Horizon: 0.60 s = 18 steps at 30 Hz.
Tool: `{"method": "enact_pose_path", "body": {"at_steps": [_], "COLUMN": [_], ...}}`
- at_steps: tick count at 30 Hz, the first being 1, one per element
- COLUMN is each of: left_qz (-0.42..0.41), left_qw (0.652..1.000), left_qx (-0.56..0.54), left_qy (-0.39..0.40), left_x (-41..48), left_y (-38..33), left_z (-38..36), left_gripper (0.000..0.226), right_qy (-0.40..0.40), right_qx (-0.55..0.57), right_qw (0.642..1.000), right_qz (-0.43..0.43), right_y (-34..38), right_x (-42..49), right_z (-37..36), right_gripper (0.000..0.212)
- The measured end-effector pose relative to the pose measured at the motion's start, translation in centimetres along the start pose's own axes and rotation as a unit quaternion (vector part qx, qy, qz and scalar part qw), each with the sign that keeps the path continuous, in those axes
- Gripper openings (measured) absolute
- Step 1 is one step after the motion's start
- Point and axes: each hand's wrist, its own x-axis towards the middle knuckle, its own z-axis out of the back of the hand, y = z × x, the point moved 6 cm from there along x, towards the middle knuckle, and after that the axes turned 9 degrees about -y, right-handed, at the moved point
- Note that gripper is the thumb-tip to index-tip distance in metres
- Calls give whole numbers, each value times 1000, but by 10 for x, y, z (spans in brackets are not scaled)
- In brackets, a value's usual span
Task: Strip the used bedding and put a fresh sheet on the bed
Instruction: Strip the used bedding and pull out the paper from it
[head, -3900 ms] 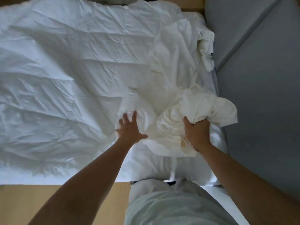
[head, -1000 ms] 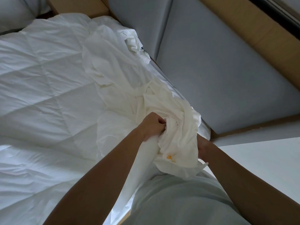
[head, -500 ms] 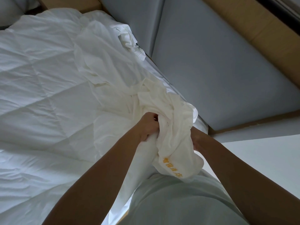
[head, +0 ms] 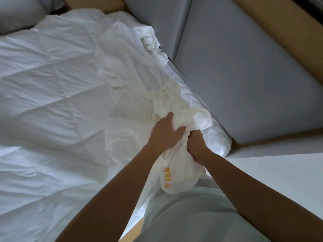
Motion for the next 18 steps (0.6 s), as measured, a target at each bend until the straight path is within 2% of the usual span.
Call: {"method": "enact_pose_path", "body": {"at_steps": [3, 5, 6, 8, 10, 15, 17, 18], "left_qz": [49, 91, 110, 134, 136, 153, 164, 167], "left_qw": [991, 974, 964, 948, 941, 950, 960, 962], "left_qx": [-108, -181, -214, -269, -296, -240, -154, -98], "left_qy": [-57, -104, -111, -103, -89, -126, -167, -194], "left_x": [-2, -8, -11, -23, -42, -87, -103, -115], "left_y": [21, 41, 53, 75, 96, 145, 165, 177], "left_z": [18, 36, 44, 56, 61, 63, 71, 78], "left_gripper": [32, 37, 42, 49, 44, 23, 19, 24], "right_qy": [-35, -47, -48, -64, -89, -135, -161, -172], "right_qx": [-5, 34, 70, 130, 159, 201, 200, 196], "right_qw": [999, 997, 994, 985, 978, 961, 956, 955], "right_qz": [-22, -50, -63, -89, -104, -133, -142, -141], "right_y": [-8, -12, -14, -18, -21, -28, -36, -42], "right_x": [7, 10, 11, 14, 16, 16, 15, 15], "right_z": [9, 21, 27, 41, 57, 89, 105, 115], "right_gripper": [32, 21, 11, 16, 17, 13, 17, 19]}}
